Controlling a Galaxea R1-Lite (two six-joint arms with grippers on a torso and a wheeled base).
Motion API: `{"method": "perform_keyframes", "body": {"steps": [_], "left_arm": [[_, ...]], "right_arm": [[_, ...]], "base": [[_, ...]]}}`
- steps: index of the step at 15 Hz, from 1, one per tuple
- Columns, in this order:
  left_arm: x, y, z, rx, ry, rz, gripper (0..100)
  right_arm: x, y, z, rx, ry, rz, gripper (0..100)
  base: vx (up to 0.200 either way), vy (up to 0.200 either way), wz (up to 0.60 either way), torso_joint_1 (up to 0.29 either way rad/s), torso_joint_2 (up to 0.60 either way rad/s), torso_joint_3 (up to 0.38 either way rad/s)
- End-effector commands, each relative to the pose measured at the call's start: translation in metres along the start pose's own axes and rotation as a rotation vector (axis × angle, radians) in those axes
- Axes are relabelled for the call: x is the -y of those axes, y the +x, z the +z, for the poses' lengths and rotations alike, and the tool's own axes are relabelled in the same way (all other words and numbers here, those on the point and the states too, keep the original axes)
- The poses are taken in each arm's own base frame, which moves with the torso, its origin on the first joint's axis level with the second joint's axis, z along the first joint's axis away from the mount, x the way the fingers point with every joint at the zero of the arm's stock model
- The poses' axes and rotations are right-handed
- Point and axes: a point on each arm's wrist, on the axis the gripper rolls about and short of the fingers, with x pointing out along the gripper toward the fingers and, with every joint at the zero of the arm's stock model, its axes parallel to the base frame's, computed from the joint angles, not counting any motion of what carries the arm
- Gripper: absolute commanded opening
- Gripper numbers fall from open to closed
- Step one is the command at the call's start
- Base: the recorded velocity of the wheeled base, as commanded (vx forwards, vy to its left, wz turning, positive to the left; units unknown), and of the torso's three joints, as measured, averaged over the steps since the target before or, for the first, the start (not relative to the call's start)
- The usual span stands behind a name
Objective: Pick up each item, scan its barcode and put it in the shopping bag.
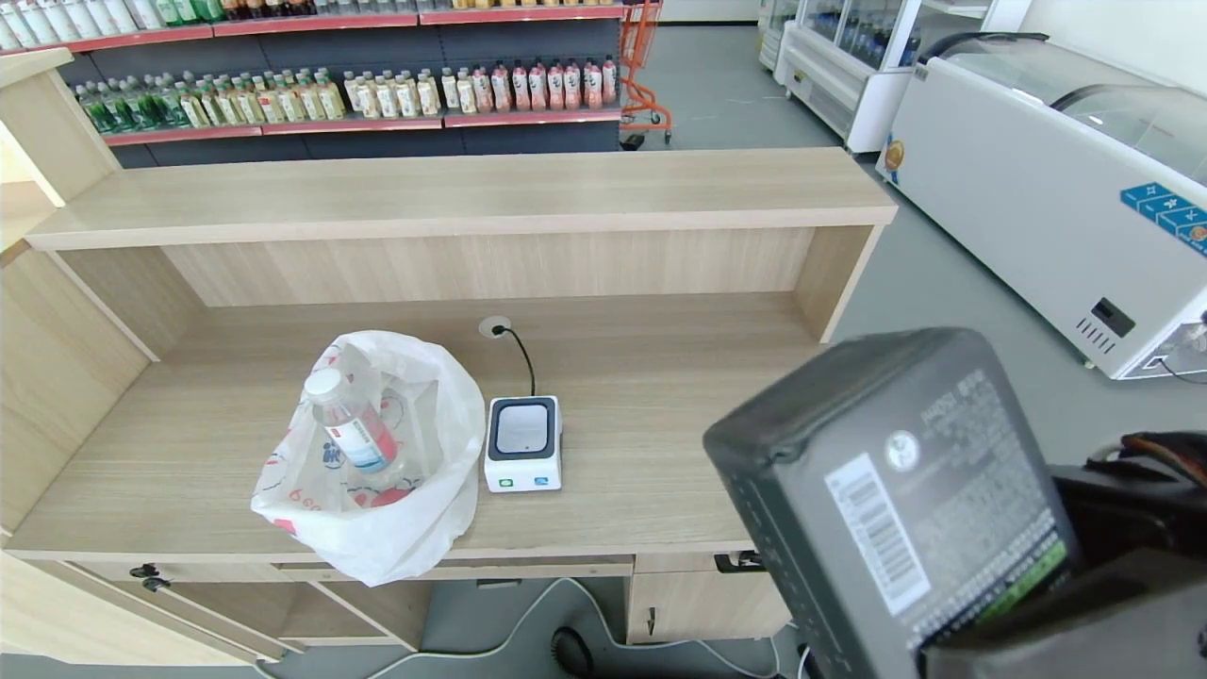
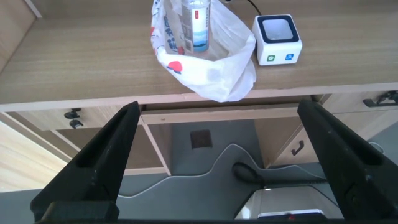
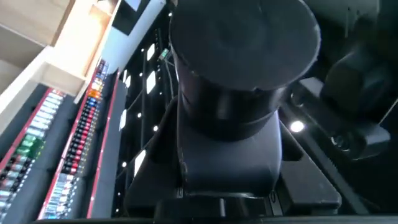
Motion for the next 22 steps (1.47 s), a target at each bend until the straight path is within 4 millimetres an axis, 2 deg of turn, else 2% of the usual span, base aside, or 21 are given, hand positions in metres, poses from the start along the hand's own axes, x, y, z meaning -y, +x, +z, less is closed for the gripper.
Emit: {"method": "perform_keyframes", "body": {"steps": [1, 3, 8, 14, 22], "left_arm": [[0.000, 0.000, 0.000, 0.000, 0.000, 0.000, 100], [0.000, 0.000, 0.000, 0.000, 0.000, 0.000, 100], [0.000, 0.000, 0.000, 0.000, 0.002, 0.000, 100], [0.000, 0.000, 0.000, 0.000, 0.000, 0.000, 100], [0.000, 0.000, 0.000, 0.000, 0.000, 0.000, 100]], "right_arm": [[0.012, -0.005, -0.009, -0.021, -0.051, -0.016, 0], [0.020, -0.017, -0.022, -0.055, -0.062, 0.003, 0], [0.043, -0.029, -0.013, -0.056, -0.056, -0.016, 0], [0.059, -0.035, -0.011, -0.063, -0.055, -0.042, 0], [0.065, -0.032, -0.006, -0.022, -0.047, -0.099, 0]], "base": [[0.000, 0.000, 0.00, 0.000, 0.00, 0.000], [0.000, 0.000, 0.00, 0.000, 0.00, 0.000], [0.000, 0.000, 0.00, 0.000, 0.00, 0.000], [0.000, 0.000, 0.00, 0.000, 0.00, 0.000], [0.000, 0.000, 0.00, 0.000, 0.00, 0.000]]}}
